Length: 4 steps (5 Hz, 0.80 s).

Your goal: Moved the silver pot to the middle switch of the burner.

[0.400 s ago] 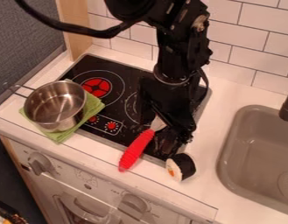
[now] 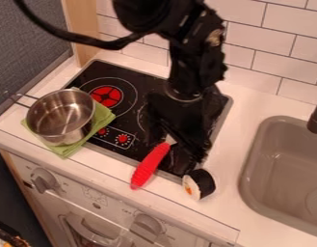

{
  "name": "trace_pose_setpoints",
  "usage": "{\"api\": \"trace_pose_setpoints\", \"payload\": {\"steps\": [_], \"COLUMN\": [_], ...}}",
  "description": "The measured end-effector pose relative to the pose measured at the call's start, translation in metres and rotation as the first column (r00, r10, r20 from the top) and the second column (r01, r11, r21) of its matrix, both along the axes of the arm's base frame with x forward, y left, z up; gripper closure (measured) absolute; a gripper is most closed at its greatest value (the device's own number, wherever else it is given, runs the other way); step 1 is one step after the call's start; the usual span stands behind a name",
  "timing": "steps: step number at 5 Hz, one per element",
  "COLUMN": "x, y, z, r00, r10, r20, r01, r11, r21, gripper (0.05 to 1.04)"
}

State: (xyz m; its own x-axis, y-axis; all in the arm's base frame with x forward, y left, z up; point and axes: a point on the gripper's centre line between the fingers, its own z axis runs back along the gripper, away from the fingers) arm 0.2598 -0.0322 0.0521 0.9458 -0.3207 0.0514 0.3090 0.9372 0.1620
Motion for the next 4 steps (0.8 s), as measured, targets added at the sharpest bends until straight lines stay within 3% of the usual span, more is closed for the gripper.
{"api": "trace_pose_setpoints", "payload": {"steps": [1,2,3,4], "x": [-0.001,-0.007,-0.012,-0.015], "y": [0.040,0.070,0.094,0.105], "z": [0.014,0.019,0.014,-0.004], "r00": [0.990,0.978,0.961,0.950], "r10": [0.136,0.201,0.270,0.312], "r20": [0.024,0.057,0.051,0.008], "r01": [-0.136,-0.201,-0.269,-0.311], "r11": [0.991,0.980,0.963,0.949], "r21": [0.000,-0.011,-0.029,-0.052], "gripper": [0.083,0.083,0.083,0.083]}}
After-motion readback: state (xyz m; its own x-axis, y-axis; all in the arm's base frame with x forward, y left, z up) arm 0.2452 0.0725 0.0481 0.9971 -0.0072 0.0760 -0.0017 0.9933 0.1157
